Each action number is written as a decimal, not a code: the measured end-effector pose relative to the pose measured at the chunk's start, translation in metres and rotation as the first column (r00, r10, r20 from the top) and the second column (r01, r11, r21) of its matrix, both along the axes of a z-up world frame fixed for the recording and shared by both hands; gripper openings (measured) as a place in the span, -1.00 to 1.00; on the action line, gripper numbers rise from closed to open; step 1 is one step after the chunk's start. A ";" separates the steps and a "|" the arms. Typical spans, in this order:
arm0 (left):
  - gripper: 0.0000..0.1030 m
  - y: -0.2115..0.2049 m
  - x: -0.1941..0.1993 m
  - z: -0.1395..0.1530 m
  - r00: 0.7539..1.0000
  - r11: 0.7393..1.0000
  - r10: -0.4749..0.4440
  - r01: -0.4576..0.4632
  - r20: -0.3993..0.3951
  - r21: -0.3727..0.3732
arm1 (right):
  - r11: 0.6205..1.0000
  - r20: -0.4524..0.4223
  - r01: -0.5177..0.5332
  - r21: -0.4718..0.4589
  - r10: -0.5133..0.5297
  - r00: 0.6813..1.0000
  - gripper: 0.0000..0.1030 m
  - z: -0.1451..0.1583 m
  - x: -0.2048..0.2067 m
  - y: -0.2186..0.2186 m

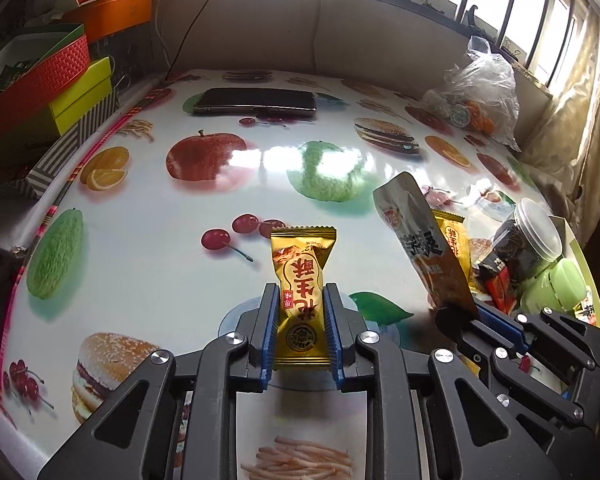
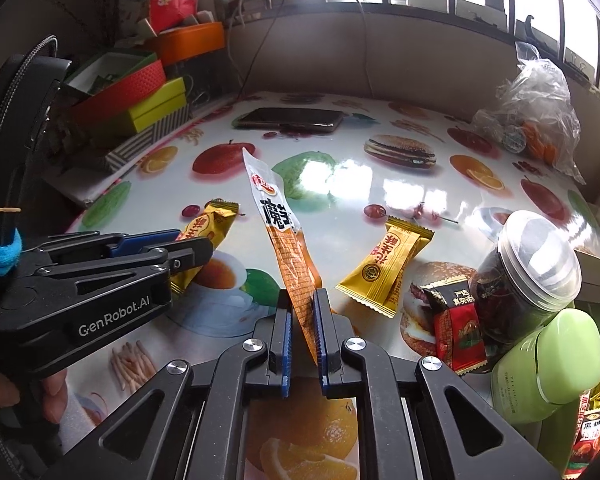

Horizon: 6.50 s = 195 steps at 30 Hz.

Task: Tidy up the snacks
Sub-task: 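Carry the strip bag with the right gripper while the left gripper carries a yellow candy toward the green box, then lower both held snacks into the green box and open both grippers, then withdraw both open grippers from the box back over the table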

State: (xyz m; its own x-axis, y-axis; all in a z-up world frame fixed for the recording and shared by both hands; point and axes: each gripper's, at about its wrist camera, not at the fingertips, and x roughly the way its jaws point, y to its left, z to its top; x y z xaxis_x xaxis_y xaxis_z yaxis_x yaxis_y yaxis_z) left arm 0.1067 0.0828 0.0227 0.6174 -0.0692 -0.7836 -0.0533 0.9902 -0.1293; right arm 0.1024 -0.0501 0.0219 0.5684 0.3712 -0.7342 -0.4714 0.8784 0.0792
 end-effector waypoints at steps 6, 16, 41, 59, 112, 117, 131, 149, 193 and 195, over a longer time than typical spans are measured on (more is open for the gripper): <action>-0.56 0.001 -0.015 0.004 1.000 1.000 0.000 0.001 0.012 -0.010 | 1.000 0.011 0.000 0.013 0.000 1.000 -0.86 0.005 -0.010 -0.001; -0.58 -0.003 -0.036 0.016 0.999 1.000 -0.012 0.012 0.042 -0.020 | 0.999 0.039 0.004 0.037 -0.005 0.999 -0.87 0.021 -0.029 -0.009; -0.57 -0.070 -0.073 0.075 0.974 0.986 -0.163 0.165 0.154 0.003 | 0.990 0.149 0.109 0.092 -0.122 0.981 -0.87 0.075 -0.081 -0.076; -0.57 -0.138 -0.078 0.095 0.931 0.949 -0.311 0.316 0.191 0.004 | 0.966 0.206 0.240 0.099 -0.256 0.945 -0.87 0.100 -0.106 -0.143; -0.57 -0.285 -0.023 0.039 0.857 0.857 -0.515 0.515 0.029 -0.007 | 0.905 0.127 0.400 -0.147 -0.383 0.915 -0.86 0.040 -0.043 -0.270; -0.57 -0.288 -0.018 0.032 0.855 0.855 -0.519 0.519 0.010 -0.014 | 0.912 0.120 0.365 -0.188 -0.347 0.930 -0.86 0.032 -0.027 -0.267; -0.57 -0.289 -0.010 0.024 0.856 0.857 -0.516 0.515 -0.020 -0.026 | 0.935 0.080 0.308 -0.175 -0.298 0.951 -0.86 0.016 -0.006 -0.270; -0.56 -0.288 -0.007 0.023 0.861 0.861 -0.508 0.507 -0.030 -0.031 | 0.949 0.059 0.292 -0.117 -0.287 0.956 -0.64 0.015 -0.001 -0.267; -0.25 -0.262 -0.044 0.063 0.872 0.873 -0.485 0.487 0.069 -0.015 | 0.905 0.095 0.423 -0.040 -0.418 0.904 -0.10 0.053 -0.050 -0.270; -0.25 -0.257 -0.046 0.065 0.877 0.878 -0.475 0.478 0.076 -0.015 | 0.902 0.092 0.431 -0.027 -0.427 0.899 -0.09 0.055 -0.053 -0.268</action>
State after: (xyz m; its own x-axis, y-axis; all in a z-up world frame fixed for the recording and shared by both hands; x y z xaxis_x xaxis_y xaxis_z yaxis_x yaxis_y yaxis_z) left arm 0.0606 -0.1738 0.0874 0.5545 -0.3928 -0.7336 0.4340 0.8887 -0.1478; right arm 0.0490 -0.3186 0.0765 0.7240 0.0453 -0.6883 -0.0510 0.9986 0.0121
